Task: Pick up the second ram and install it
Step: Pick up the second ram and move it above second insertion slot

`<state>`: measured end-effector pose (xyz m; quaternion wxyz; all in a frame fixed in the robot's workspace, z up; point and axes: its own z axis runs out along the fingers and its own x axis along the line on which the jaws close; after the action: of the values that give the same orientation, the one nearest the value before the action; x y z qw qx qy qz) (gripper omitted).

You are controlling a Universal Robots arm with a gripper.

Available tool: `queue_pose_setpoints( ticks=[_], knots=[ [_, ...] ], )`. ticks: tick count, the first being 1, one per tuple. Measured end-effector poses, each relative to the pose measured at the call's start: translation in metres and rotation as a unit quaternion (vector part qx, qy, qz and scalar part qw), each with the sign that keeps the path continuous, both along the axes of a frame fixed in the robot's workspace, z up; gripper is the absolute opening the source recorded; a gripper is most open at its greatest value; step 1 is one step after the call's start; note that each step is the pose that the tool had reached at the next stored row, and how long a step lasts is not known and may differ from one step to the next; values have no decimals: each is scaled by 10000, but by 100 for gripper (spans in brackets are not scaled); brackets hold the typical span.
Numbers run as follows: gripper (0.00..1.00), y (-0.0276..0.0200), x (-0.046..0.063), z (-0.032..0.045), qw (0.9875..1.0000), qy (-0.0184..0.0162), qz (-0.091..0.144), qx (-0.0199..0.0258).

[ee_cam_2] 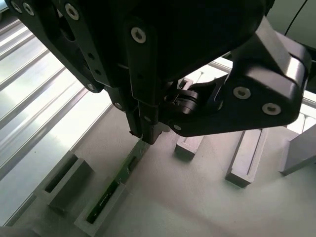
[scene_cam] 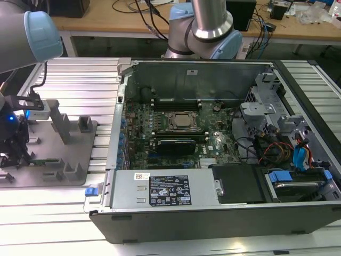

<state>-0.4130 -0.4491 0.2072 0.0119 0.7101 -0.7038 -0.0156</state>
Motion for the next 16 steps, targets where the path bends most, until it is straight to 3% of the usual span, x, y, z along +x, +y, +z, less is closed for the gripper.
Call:
queue_pose_setpoints(
  ticks=[6,16],
  knots=[
    [16,5,0,18,10000,-2,0,34],
    [9,5,0,18,10000,-2,0,34]
  ],
)
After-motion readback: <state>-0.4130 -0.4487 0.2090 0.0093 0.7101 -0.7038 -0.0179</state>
